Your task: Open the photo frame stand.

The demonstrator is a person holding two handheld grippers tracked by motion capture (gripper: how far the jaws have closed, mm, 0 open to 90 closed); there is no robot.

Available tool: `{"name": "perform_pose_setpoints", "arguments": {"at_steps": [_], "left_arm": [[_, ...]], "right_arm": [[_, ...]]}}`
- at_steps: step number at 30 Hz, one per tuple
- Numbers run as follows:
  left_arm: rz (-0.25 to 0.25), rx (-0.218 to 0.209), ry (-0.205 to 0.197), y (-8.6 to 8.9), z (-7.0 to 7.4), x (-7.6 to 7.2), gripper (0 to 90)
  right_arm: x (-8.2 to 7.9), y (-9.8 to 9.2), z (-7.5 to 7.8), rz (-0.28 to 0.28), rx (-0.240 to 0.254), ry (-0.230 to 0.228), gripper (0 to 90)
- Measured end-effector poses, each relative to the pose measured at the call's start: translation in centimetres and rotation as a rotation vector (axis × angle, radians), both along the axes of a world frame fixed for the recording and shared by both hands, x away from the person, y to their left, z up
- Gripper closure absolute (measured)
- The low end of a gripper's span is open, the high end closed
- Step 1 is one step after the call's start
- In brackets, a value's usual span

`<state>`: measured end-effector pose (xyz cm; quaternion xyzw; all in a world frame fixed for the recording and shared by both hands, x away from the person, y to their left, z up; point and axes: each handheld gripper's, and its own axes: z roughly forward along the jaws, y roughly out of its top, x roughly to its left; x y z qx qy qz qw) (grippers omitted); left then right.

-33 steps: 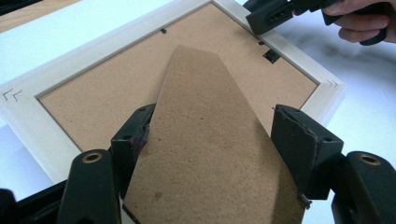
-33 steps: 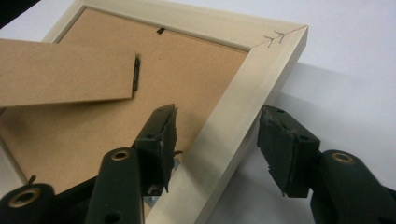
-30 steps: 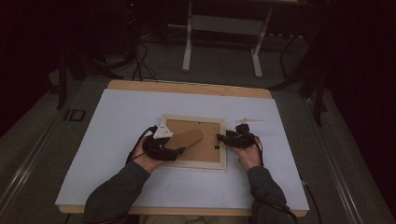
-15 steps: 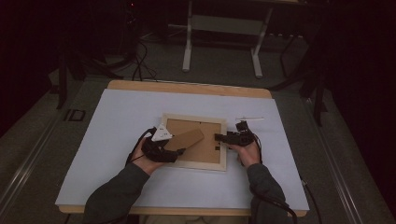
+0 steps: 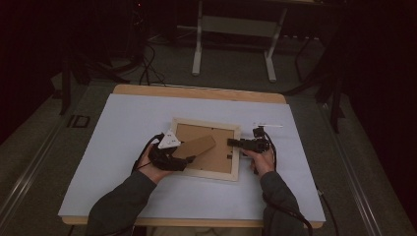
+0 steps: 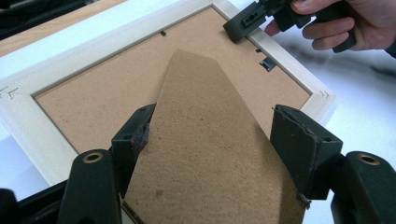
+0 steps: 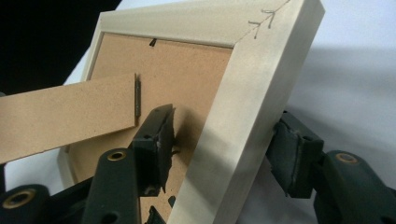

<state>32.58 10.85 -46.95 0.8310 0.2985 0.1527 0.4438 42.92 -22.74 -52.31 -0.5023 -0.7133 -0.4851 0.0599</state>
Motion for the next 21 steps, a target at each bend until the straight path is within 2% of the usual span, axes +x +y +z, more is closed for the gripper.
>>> {"name": "perform_pose_setpoints", "arguments": {"at_steps": [5,11,21], "left_arm": [[0.004,-0.004,-0.009,0.1,0.2,0.0,35.8],[0.011,-0.015,-0.026,0.4,0.4,0.0,35.8],[0.011,-0.021,-0.050,0.3,0.5,-0.1,35.8]], "right_arm": [[0.0,0.0,0.4,-0.013,-0.001,-0.016,47.0],[-0.1,-0.3,1.3,-0.047,0.011,-0.046,54.7],[0.1,-0.6,1.3,-0.072,0.052,-0.030,58.8]]}}
